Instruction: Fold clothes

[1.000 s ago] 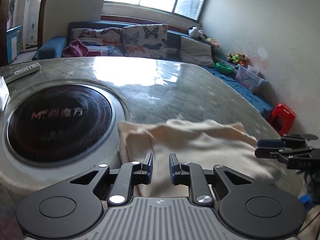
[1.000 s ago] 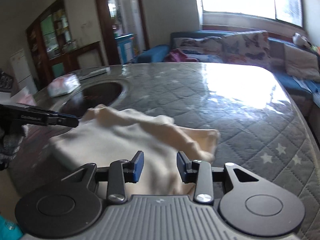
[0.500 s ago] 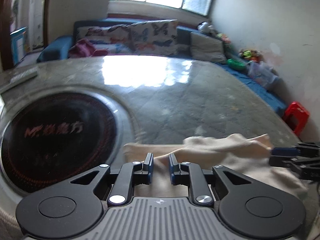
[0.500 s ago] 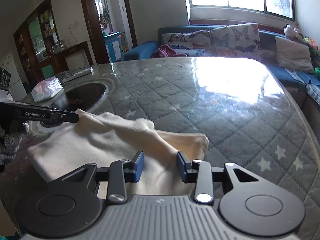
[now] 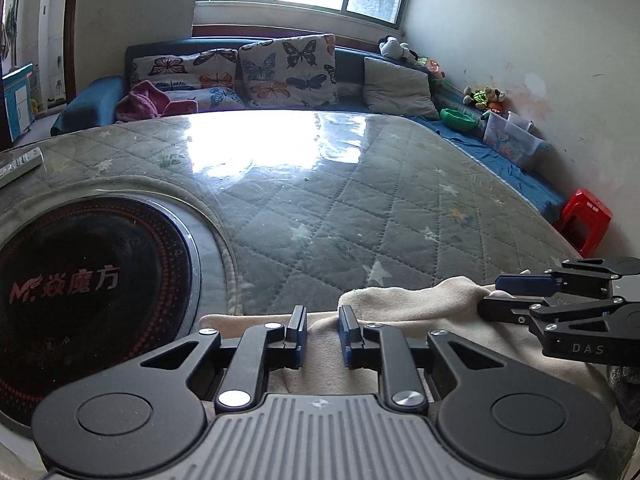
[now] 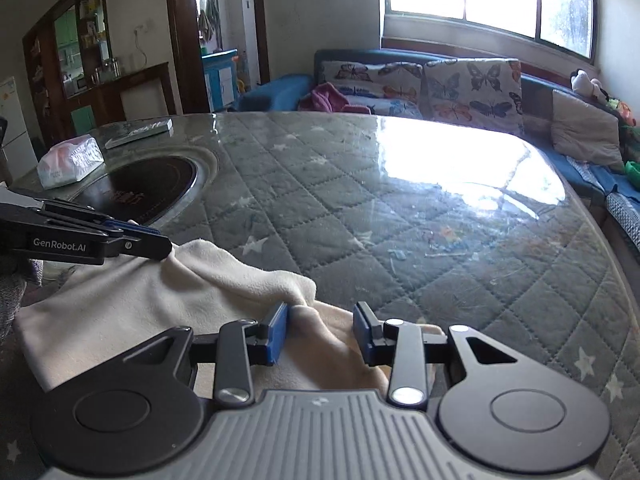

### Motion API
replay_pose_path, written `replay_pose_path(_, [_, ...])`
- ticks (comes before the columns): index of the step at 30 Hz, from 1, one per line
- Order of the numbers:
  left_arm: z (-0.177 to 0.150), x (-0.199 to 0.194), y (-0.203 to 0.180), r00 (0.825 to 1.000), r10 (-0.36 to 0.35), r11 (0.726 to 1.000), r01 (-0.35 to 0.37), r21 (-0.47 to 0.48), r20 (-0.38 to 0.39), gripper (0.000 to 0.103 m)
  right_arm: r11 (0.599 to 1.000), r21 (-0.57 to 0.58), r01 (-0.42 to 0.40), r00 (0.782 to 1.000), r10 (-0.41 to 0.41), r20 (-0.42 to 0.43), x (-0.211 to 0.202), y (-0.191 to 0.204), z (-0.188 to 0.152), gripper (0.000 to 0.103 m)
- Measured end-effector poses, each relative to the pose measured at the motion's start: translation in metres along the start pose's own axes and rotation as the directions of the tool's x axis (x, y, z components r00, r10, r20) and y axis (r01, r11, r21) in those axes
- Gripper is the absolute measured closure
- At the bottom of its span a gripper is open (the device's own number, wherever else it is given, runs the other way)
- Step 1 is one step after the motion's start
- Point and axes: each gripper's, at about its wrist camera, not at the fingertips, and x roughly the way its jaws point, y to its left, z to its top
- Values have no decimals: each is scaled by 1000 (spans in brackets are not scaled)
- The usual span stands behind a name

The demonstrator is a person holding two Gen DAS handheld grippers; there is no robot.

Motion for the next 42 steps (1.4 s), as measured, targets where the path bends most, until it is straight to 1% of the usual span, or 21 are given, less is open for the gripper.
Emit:
replay_pose_path(2, [0, 0, 0, 1000, -2, 1000, 2, 2, 2, 83, 1000, 18, -2, 1000, 2, 17, -6, -2, 0, 68])
replay_pose_path(4, [0, -1, -1, 1000, -3, 1000, 3, 7, 4, 82, 999, 24, 23, 1000, -24, 20, -11, -4, 0, 68])
replay_pose_path(8, [0, 0, -3, 1000, 3, 1000, -3, 9, 8, 82, 997, 4, 73, 997, -73, -25, -2, -6, -3, 68])
replay_pose_path(9, [0, -1, -3, 1000, 4, 1000, -4, 7, 9, 80, 998, 8, 70, 997, -69, -20, -3, -7, -3, 67])
replay_pose_path(11, [0, -7, -2, 1000, 6, 1000, -7, 9, 18, 77, 998, 10, 65, 998, -65, -9, -6, -6, -2, 66])
replay_pose_path(12, [0, -11, -2, 1000, 8, 1000, -8, 12, 23, 73, 998, -1, 66, 998, -66, 6, -11, -4, -1, 66])
replay_pose_path(13, [0, -14, -2, 1000, 11, 1000, -11, 12, 28, 67, 998, -12, 67, 997, -67, 23, -16, -2, 0, 65])
replay_pose_path(15, [-2, -22, -1, 999, 18, 1000, -18, 5, 34, 60, 998, -27, 56, 998, -55, 39, -25, 2, -1, 52])
replay_pose_path(17, [-4, -27, 0, 999, 21, 1000, -21, -3, 32, 56, 998, -40, 44, 998, -42, 50, -32, 9, -4, 49])
replay_pose_path(19, [-7, -32, 1, 999, 30, 999, -29, -12, 27, 48, 998, -54, 28, 998, -25, 57, -39, 16, -6, 43])
replay_pose_path(21, [-10, -37, 2, 999, 40, 999, -40, -18, 19, 44, 998, -69, 12, 998, -8, 67, -45, 23, -9, 34])
replay_pose_path(22, [-12, -40, 3, 999, 47, 999, -47, -21, 17, 39, 997, -77, 4, 997, 2, 73, -48, 26, -11, 33])
replay_pose_path(24, [-16, -46, 5, 998, 62, 998, -61, -29, 17, 33, 996, -89, -5, 996, 12, 84, -54, 33, -13, 23])
replay_pose_path(26, [-20, -50, 7, 997, 70, 997, -69, -35, 20, 31, 995, -100, -14, 995, 23, 93, -59, 39, -16, 16])
replay_pose_path(28, [-24, -55, 9, 997, 79, 996, -78, -47, 19, 25, 993, -114, -25, 995, 36, 96, -63, 47, -18, 11])
replay_pose_path(30, [-28, -59, 10, 996, 88, 995, -87, -56, 23, 21, 991, -127, -35, 994, 48, 98, -65, 53, -21, 3])
replay_pose_path(32, [-31, -63, 12, 995, 94, 993, -92, -69, 28, 18, 989, -137, -47, 992, 62, 105, -68, 59, -22, 0])
replay_pose_path(34, [-33, -67, 15, 994, 102, 992, -99, -83, 31, 10, 988, -146, -55, 991, 72, 111, -69, 64, -22, 0])
replay_pose_path(36, [-35, -71, 17, 993, 110, 990, -106, -92, 36, 10, 986, -155, -59, 990, 77, 115, -69, 69, -21, 0])
replay_pose_path(39, [-38, -78, 23, 992, 120, 987, -115, -110, 43, 3, 979, -190, -78, 989, 99, 108, -69, 79, -20, 0])
replay_pose_path(42, [-40, -86, 31, 990, 130, 983, -121, -139, 55, 0, 966, -239, -97, 988, 122, 93, -68, 93, -19, 0])
